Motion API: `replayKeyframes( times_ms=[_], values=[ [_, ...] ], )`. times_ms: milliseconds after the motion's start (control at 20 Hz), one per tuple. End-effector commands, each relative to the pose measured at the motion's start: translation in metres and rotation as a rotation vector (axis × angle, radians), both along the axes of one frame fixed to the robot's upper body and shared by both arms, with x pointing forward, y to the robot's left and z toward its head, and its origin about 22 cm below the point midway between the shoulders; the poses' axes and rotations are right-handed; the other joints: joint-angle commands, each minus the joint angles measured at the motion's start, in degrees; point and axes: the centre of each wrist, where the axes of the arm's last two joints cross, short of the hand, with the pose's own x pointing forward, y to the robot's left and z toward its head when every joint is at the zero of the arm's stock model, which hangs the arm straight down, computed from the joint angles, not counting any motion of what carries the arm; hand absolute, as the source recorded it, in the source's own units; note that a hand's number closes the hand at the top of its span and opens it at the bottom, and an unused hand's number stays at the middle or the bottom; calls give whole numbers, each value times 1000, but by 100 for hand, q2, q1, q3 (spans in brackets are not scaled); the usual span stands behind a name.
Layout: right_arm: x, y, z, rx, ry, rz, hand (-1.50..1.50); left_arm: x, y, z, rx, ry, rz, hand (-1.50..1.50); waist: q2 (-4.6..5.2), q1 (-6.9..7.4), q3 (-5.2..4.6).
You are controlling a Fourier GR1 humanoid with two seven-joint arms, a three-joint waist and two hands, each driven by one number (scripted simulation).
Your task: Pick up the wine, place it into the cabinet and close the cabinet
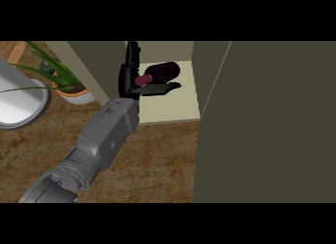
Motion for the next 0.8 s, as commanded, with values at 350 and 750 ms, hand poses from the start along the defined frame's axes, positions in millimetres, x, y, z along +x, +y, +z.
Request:
replayKeyframes(
  times_ms=[350,750],
  values=[
    [-3,4,12,-5,-16,10,-150,-26,19,-43,-106,41,15,-150,-89,51,5],
    [-2,-5,8,4,-19,-24,-150,-39,-10,-30,-99,42,-47,-150,-131,228,12]
  ],
)
